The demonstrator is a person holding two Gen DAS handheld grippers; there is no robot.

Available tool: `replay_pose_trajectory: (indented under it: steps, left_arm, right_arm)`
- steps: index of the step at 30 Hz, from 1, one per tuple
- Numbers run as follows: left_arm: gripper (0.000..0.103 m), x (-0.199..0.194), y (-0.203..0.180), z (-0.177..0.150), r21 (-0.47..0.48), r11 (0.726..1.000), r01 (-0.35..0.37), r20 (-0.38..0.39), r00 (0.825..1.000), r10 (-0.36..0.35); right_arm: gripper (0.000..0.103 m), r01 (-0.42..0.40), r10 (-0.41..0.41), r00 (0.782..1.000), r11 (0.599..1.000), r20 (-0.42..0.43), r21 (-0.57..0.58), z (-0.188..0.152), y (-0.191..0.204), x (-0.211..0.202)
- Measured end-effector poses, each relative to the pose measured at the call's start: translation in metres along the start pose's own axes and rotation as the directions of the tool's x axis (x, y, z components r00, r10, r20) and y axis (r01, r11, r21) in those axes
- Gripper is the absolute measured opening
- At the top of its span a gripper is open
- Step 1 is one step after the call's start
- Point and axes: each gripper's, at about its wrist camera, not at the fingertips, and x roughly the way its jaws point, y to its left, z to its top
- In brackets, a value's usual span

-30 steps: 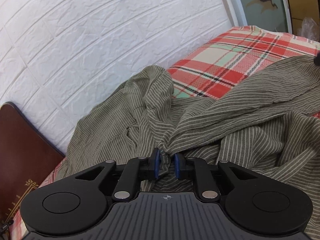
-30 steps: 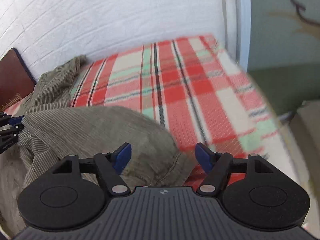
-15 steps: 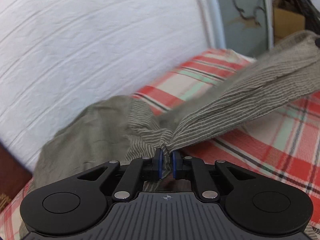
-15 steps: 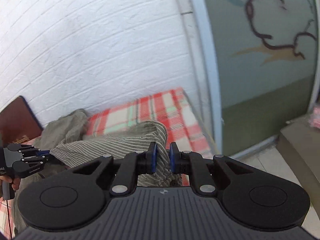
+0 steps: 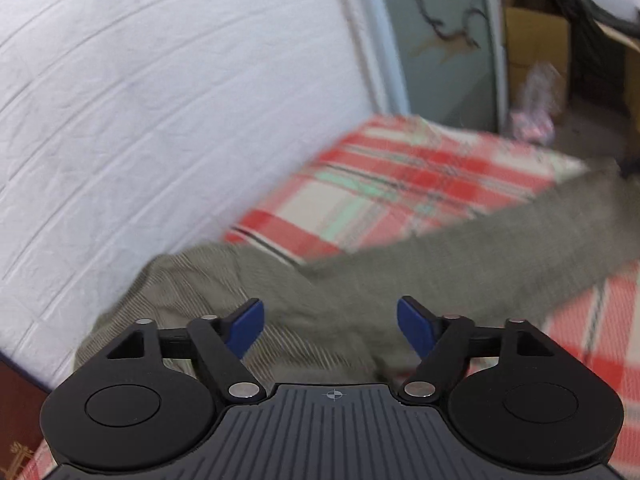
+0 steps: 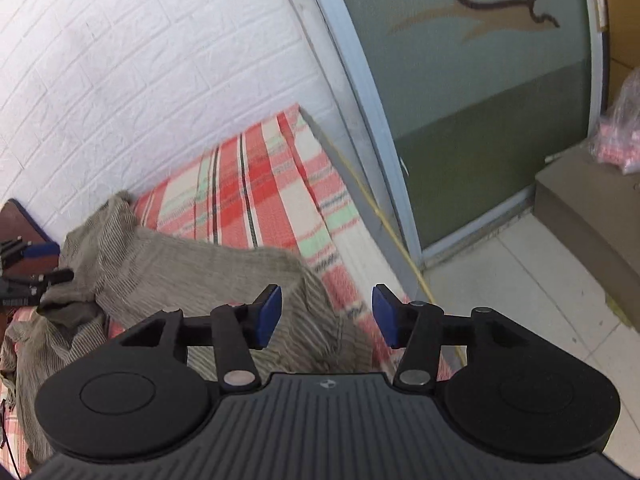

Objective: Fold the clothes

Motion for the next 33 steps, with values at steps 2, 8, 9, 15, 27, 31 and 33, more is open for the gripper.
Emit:
replay_pose_trajectory:
  steps: [2, 8, 9, 15, 27, 31, 33]
  left_arm:
    - [0.086, 0.024, 0.008, 0.012, -0.054, 0.998, -0.042, -0.047, 0.998, 0.039]
    - [0.085, 0.097, 0.032, 0.047, -0.202, 0.963, -0.179, -0.197, 0.97, 0.139]
    - [0.085, 0.109, 0.036, 0.053, -0.224, 0.953, -0.203, -0.224, 0.963, 0.152]
    - [0.071, 0.157, 0.054, 0.067, -0.303, 0.91, -0.282, -0.331, 0.927, 0.176]
    - [0.003, 0.141, 0.083, 0.063, -0.524, 0.832, -0.181, -0.171, 0.98, 0.106]
    - [0.018, 0.138, 0.099, 0.063, -0.648, 0.75, -0.133, -0.097, 0.991, 0.092]
    - [0.045, 0.144, 0.095, 0.063, -0.663, 0.739, -0.119, -0.079, 0.993, 0.089]
  right_arm:
    - [0.058, -0.023, 0.023, 1.0, 1.0, 0.012, 0.014, 0.002, -0.001, -0.002]
    - [0.06, -0.031, 0.031, 0.999, 0.999, -0.014, -0.032, 0.002, 0.005, 0.004]
    - [0.062, -0.028, 0.028, 0.999, 0.999, -0.017, -0.04, 0.002, 0.006, 0.005]
    - [0.064, 0.0, -0.001, 1.0, 0.998, -0.029, -0.066, 0.007, 0.002, 0.016]
    - [0.012, 0.013, -0.016, 0.999, 0.995, -0.032, -0.1, 0.006, 0.002, 0.024]
    - [0.012, 0.064, -0.058, 0.996, 0.994, 0.068, -0.09, 0.012, -0.002, 0.011]
    - [0.012, 0.098, -0.094, 0.994, 0.994, 0.061, -0.055, 0.012, -0.009, 0.016]
